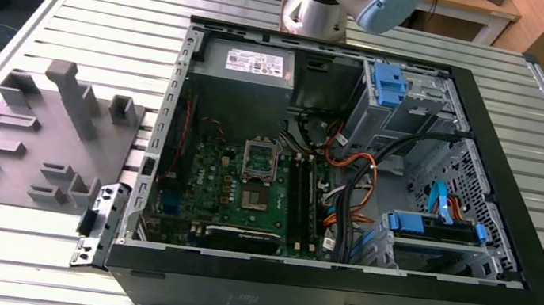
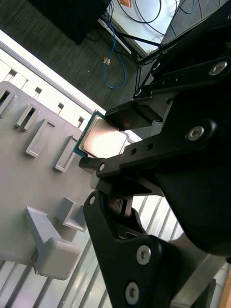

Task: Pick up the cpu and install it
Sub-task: 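Pick up the cpu and move it towards the insertion slot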

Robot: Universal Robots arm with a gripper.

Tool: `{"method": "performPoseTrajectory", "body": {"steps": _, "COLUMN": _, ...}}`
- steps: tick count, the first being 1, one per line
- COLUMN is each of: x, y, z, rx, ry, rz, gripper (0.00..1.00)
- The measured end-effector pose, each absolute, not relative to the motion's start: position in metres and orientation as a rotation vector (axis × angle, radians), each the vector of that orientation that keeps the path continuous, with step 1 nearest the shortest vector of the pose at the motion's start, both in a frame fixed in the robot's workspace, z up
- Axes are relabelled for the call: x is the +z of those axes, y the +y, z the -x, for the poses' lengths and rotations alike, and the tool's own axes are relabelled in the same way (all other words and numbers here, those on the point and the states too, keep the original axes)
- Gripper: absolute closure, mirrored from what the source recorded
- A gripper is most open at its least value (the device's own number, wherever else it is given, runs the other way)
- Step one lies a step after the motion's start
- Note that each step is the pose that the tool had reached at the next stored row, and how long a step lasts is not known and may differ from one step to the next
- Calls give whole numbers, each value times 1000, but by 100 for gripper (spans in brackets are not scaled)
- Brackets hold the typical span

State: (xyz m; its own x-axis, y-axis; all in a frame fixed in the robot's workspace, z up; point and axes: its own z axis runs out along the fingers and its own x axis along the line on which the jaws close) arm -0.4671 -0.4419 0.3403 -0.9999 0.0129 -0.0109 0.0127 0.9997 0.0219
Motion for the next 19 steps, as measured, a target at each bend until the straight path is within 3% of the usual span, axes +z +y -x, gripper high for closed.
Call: {"method": "performPoseTrajectory", "body": {"steps": 19, "x": 350, "y": -442, "z": 467, "rx": 35, "ry": 3130, "rz": -20, "gripper": 53}}
